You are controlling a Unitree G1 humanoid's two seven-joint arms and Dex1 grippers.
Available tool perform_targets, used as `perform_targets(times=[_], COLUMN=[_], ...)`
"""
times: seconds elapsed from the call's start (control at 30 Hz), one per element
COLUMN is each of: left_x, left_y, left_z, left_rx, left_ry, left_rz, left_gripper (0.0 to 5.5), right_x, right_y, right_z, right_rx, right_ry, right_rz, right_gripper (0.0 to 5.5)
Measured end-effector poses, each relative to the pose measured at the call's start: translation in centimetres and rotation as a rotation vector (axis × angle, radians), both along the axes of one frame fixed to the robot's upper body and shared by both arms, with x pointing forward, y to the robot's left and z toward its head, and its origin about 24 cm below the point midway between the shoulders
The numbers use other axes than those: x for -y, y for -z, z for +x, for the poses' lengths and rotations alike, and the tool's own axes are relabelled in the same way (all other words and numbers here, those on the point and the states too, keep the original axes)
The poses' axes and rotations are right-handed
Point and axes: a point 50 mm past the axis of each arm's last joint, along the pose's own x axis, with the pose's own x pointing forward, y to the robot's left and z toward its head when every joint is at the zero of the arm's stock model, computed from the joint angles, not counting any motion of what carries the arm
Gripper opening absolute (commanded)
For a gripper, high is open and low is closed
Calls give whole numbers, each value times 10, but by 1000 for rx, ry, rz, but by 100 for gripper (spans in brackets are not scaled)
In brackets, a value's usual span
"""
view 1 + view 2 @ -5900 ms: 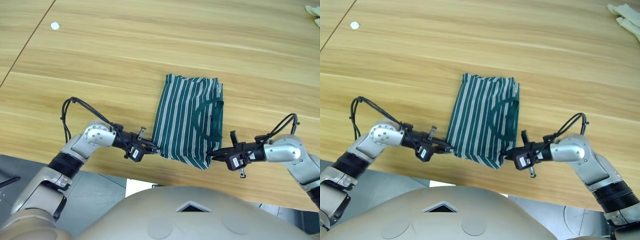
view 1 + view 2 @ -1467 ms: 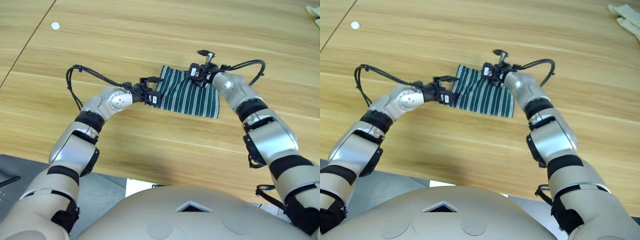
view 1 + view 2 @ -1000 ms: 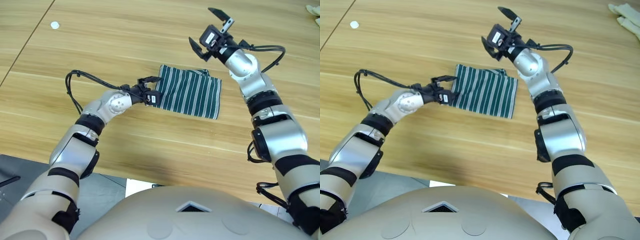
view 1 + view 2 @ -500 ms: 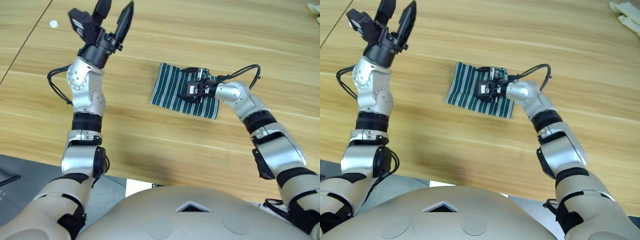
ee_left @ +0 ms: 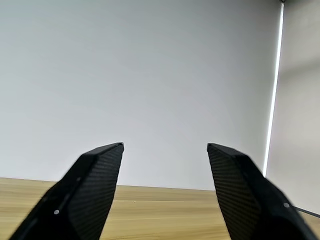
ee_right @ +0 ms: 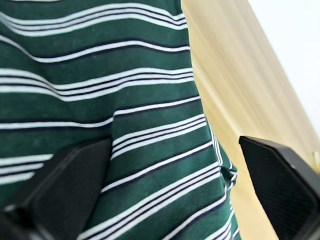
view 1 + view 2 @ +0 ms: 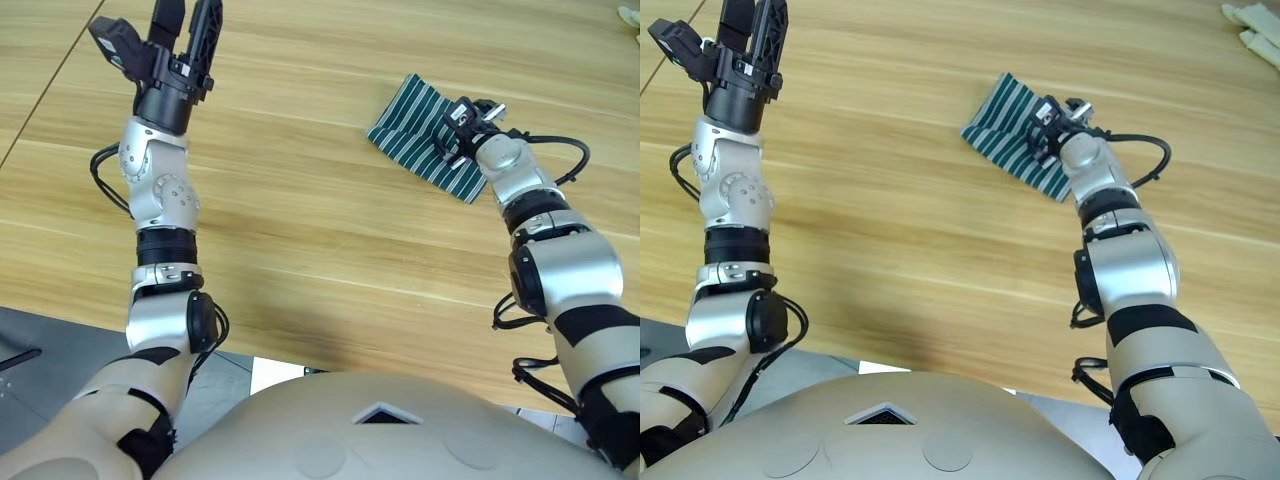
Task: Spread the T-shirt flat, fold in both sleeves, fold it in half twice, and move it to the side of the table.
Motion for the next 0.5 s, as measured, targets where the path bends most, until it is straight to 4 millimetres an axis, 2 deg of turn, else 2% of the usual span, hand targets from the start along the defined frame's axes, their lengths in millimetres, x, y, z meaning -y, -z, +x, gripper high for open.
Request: perform_targets(times=[0.3, 0.5], left_x=[-2, -6], left_y=[1, 6], left_z=[-1, -5], left_rx=[-5, -21], left_ry=[-11, -37], left_rz=[-7, 5], left_gripper=[312, 312], right_x=[34, 64], right_y=[3, 3], right_z=[-14, -26], right_rx=[-92, -108], right_ry=[-28, 34], right_rz=[-21, -77], right_gripper=[460, 460])
